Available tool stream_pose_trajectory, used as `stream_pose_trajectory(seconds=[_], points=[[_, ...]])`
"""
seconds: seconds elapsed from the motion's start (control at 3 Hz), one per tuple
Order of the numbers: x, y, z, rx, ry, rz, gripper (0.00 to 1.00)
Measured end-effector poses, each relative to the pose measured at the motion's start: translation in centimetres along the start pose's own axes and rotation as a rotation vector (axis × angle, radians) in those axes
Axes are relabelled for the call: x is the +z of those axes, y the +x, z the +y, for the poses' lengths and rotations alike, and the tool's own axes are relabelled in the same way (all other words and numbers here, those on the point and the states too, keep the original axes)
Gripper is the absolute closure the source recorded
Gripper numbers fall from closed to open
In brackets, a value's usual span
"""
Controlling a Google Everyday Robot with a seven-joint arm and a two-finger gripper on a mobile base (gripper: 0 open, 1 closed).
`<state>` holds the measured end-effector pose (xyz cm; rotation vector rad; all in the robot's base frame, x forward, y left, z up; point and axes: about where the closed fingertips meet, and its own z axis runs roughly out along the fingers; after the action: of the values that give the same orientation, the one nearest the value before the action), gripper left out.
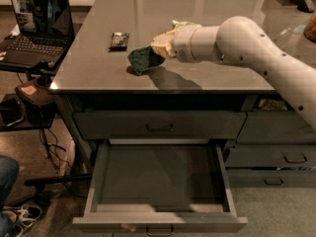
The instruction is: Pick sponge from middle drawer and place on counter
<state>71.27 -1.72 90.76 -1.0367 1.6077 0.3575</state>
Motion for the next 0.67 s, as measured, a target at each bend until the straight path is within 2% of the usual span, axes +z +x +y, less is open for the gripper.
stream_pose_trajectory(seconds=[0.33, 0.67], points=[[0.22, 0.12, 0.1, 0.004, -0.004, 0.004, 0.81], [0.22, 0.12, 0.1, 0.004, -0.004, 0.004, 0.58]])
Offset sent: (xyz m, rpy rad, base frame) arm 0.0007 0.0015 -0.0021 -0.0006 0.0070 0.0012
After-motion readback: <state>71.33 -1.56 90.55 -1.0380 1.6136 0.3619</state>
